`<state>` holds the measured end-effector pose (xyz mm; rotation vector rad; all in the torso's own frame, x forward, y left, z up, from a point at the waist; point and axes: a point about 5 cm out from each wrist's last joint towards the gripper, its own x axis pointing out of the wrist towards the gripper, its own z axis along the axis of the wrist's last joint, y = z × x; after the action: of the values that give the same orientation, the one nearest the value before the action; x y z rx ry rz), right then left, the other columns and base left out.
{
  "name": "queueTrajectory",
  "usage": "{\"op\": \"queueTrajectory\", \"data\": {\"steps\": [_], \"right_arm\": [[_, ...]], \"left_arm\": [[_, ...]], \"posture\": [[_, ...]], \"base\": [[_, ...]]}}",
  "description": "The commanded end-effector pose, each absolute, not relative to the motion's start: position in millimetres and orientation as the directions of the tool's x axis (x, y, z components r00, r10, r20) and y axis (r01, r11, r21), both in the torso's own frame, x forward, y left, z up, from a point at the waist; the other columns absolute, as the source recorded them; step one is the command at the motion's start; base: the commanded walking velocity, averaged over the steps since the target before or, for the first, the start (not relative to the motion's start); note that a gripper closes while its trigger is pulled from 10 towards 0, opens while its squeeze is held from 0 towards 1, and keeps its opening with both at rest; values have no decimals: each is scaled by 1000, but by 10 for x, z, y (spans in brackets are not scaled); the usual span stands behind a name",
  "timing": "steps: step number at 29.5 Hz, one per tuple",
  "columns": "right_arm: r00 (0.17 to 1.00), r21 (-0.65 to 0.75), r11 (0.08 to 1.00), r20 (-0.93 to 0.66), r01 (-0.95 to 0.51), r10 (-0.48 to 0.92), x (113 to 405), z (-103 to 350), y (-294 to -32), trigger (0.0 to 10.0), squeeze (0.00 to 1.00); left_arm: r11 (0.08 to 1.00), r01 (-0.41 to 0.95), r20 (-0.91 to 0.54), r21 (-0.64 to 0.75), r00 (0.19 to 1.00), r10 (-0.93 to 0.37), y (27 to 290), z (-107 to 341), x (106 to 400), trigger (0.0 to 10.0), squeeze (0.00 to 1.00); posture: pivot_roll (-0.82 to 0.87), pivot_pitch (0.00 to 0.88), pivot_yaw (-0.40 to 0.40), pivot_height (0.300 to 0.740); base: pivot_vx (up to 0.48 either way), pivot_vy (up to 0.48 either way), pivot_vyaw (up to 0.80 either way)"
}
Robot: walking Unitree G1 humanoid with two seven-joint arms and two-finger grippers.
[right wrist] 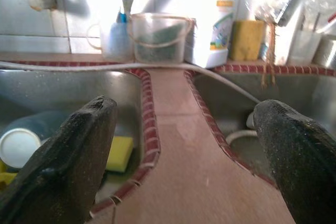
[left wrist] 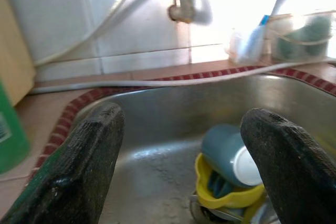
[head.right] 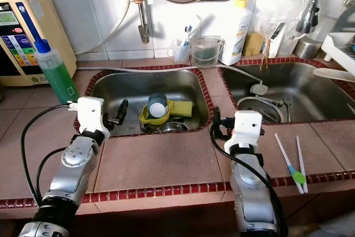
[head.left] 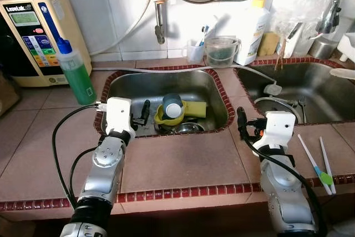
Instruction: Kitchen organization
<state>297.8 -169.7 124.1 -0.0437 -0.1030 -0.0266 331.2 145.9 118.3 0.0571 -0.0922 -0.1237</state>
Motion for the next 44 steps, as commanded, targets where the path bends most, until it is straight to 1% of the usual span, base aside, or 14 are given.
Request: {"op": "queueTrajectory", "data": {"steps": [1, 16, 35, 44], "right_arm": [[994, -44, 999, 108, -2, 7, 3017, 1261, -1646, 10000, 0], [994, -53, 998, 106, -35, 41, 3057, 1258, -1623, 10000, 0], [994, -44, 999, 109, -8, 13, 3027, 1251, -1654, 10000, 0], [989, -39, 997, 136, 70, -64, 2950, 1286, -1756, 10000, 0]], "left_arm": [[995, 89, 116, 55, 989, -95, 1516, 1230, 3304, 10000, 0], [996, 69, 114, 50, 991, -74, 1544, 1204, 3257, 10000, 0], [994, 92, 105, 62, 990, -98, 1521, 1207, 3265, 10000, 0], [983, 175, 93, 61, 979, -180, 1353, 1230, 3359, 10000, 0]], "posture": [[-136, 0, 8, 740], [-123, 0, -4, 740], [-143, 0, 15, 740], [-232, 0, 94, 740]], "base": [[0, 0, 0], [0, 0, 0], [0, 0, 0], [0, 0, 0]]}}
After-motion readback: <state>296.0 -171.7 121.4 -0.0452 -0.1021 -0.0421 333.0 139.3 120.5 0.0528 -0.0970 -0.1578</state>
